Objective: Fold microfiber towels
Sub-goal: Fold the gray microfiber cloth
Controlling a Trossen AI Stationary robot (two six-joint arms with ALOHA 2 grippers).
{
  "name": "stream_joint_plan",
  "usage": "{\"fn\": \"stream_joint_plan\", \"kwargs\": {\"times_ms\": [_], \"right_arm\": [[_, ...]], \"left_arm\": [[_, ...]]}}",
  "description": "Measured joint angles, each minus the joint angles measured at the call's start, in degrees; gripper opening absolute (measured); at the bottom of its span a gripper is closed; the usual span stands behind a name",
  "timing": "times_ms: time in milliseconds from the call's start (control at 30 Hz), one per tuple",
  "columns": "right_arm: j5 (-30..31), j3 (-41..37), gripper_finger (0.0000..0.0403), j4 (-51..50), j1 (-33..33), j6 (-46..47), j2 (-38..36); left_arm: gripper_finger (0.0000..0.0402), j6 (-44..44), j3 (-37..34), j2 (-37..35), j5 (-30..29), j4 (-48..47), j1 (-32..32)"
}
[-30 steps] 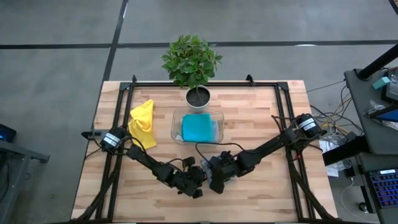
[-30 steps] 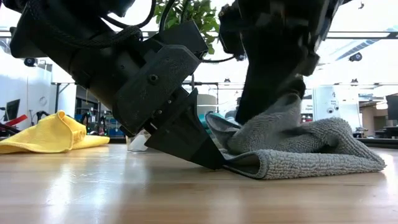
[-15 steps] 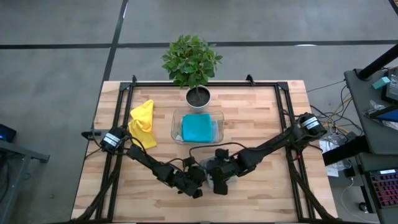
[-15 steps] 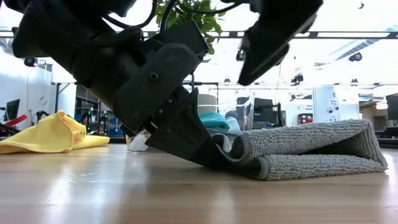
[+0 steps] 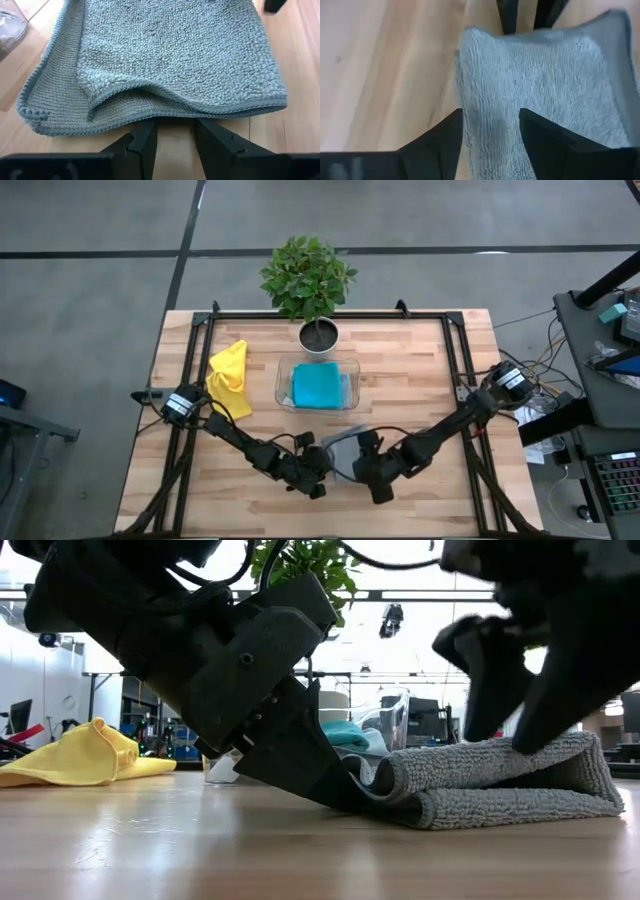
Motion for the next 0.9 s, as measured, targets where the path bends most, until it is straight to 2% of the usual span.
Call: {"fn": "stream_joint_plan", "kwargs": {"times_ms": [100, 233, 333, 500, 633, 900], "right_arm": [[-0.78, -3.3, 0.0163, 3.91, -0.21, 1.94, -0.15], [-6.11, -6.53, 0.0117, 9.53, -0.38, 4.27, -0.15], [-7.1, -7.73, 0.0087, 12.89, -0.4, 4.54, -0.15], [-7.12, -7.38, 0.0054, 12.74, -0.51, 4.0, -0.17], [-7.11, -6.92, 0.0052, 12.82, -0.41, 3.97, -1.3], [-7.12, -7.03, 0.0086, 12.29, -0.07, 4.04, -2.74]], "left_arm": [[0.0111, 0.02, 0.0, -0.27, 0.11, -0.41, -0.06], [0.0111, 0.26, -0.11, -3.04, 2.05, -3.7, -0.39], [0.0111, 1.71, -0.1, -7.03, 1.97, -6.0, -0.48], [0.0111, 2.91, -0.15, -10.94, 0.59, -7.93, -0.07], [0.0111, 2.63, -0.15, -11.24, -3.12, -7.34, 0.66], [0.0111, -3.93, -0.55, -6.88, -3.5, -5.93, 4.49]]}}
